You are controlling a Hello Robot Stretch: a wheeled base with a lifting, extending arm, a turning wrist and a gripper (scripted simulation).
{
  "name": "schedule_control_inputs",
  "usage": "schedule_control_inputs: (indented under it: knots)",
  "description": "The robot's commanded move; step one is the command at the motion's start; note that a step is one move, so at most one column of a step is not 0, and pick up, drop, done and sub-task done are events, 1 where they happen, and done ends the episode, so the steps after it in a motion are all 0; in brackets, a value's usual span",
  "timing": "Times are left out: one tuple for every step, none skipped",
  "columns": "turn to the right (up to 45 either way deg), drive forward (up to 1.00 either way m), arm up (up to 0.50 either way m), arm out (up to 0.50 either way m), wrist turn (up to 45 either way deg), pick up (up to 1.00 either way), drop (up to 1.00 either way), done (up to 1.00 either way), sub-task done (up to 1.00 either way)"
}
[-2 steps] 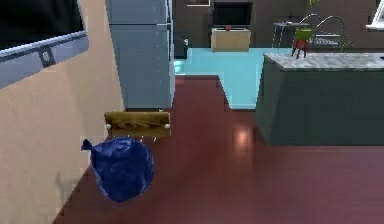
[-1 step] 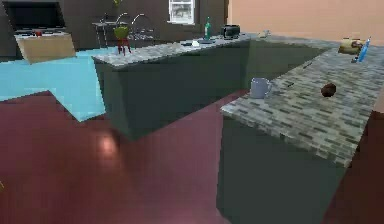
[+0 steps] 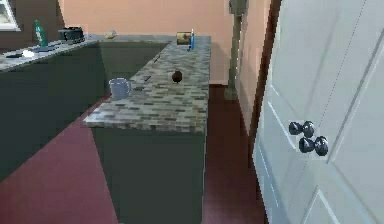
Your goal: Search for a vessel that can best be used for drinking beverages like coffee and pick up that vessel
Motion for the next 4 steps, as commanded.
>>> schedule_control_inputs:
  knots:
    - [0.0, 0.4, 0.0, 0.0, 0.0, 0.0, 0.0, 0.0, 0.0]
    - [-45.0, 0.0, 0.0, 0.0, 0.0, 0.0, 0.0, 0.0, 0.0]
    - [-45.0, 0.0, 0.0, 0.0, 0.0, 0.0, 0.0, 0.0, 0.0]
    - [-24.0, 0.0, 0.0, 0.0, 0.0, 0.0, 0.0, 0.0, 0.0]
